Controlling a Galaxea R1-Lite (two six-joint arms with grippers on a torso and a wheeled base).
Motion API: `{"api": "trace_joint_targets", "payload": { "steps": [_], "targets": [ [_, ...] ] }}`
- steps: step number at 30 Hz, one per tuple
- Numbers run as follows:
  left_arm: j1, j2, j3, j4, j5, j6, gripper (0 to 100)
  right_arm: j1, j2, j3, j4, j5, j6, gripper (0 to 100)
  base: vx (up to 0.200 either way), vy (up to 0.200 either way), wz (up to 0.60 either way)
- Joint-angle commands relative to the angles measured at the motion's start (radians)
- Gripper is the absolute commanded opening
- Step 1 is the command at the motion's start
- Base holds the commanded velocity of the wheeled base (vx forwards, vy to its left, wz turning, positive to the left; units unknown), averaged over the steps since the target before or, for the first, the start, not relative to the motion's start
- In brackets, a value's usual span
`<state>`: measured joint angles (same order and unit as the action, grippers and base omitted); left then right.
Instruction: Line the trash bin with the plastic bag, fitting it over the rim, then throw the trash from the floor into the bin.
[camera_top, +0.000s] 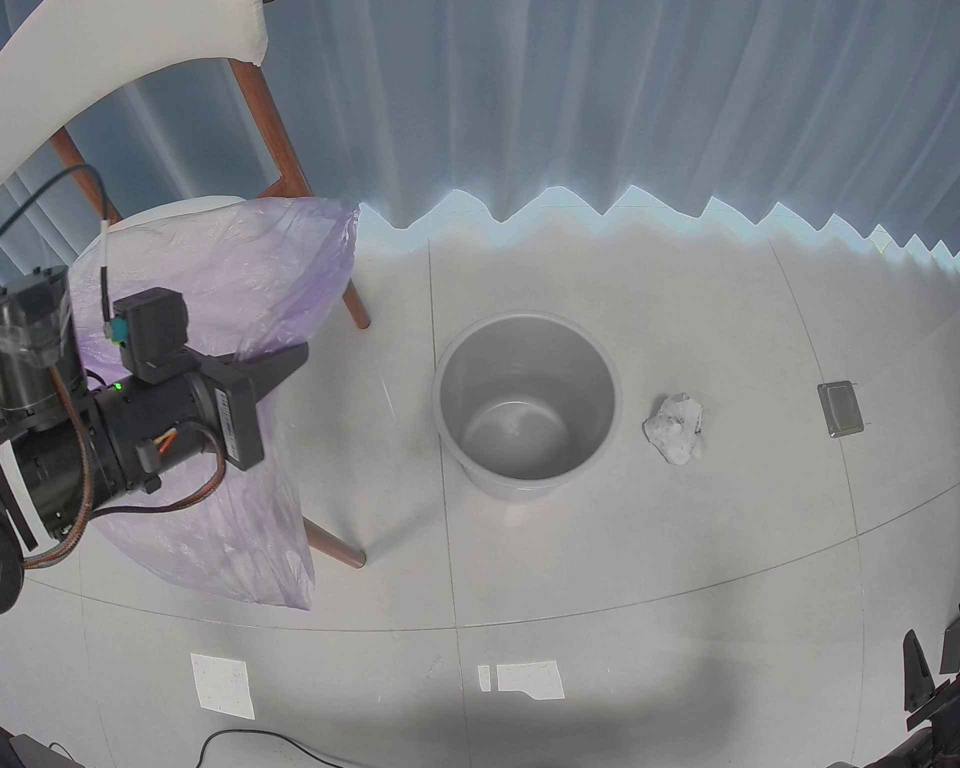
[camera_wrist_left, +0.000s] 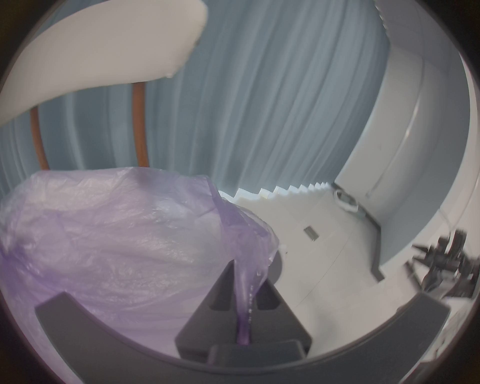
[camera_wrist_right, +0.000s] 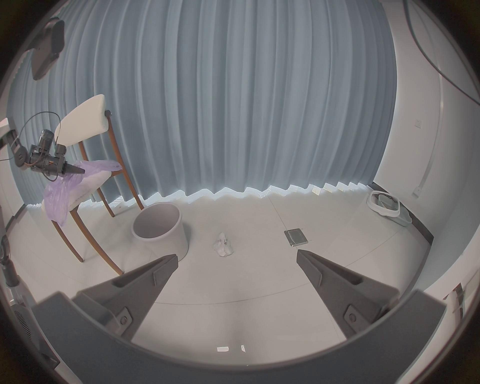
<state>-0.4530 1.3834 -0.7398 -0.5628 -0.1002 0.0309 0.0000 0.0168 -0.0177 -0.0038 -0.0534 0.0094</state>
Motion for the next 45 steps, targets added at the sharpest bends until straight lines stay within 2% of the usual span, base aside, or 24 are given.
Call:
{"api": "trace_joint_targets", "payload": {
  "steps": [1, 7, 9, 11, 20, 26, 35, 38, 45],
  "targets": [
    [0.091, -0.086, 0.080, -0.097, -0.099, -0.166, 0, 0.000, -0.017, 0.018, -0.001, 0.000, 0.001, 100, 0.000, 0.000, 0.00],
    [0.092, -0.113, 0.114, -0.230, -0.087, -0.367, 0, 0.000, -0.017, 0.018, -0.001, -0.002, 0.012, 100, 0.000, 0.000, 0.00],
    [0.092, -0.119, 0.112, -0.240, -0.084, -0.436, 0, 0.000, -0.017, 0.018, -0.001, -0.003, 0.014, 100, 0.000, 0.000, 0.00],
    [0.096, -0.127, 0.112, -0.227, -0.087, -0.467, 0, -0.002, -0.017, 0.018, -0.001, -0.003, 0.015, 100, 0.000, 0.000, 0.00],
    [0.050, -0.107, 0.109, -0.235, -0.105, -0.462, 0, -0.002, -0.017, 0.018, -0.001, -0.006, 0.026, 100, 0.000, 0.000, 0.00],
    [0.033, -0.090, 0.076, -0.223, -0.240, -0.463, 0, -0.002, -0.015, 0.018, -0.001, -0.006, 0.023, 100, 0.000, -0.100, 0.00],
    [0.048, -0.070, 0.088, -0.236, -0.236, -0.460, 0, 0.000, -0.017, 0.018, -0.001, -0.006, 0.021, 100, 0.000, -0.200, 0.00],
    [0.077, -0.072, 0.089, -0.223, -0.245, -0.460, 0, -0.002, -0.017, 0.018, -0.001, -0.006, 0.020, 100, 0.000, 0.000, 0.00],
    [0.069, -0.038, 0.057, -0.223, -0.248, -0.437, 0, -0.002, -0.017, 0.018, -0.001, -0.006, 0.021, 100, 0.143, 0.000, 0.00]
  ]
}}
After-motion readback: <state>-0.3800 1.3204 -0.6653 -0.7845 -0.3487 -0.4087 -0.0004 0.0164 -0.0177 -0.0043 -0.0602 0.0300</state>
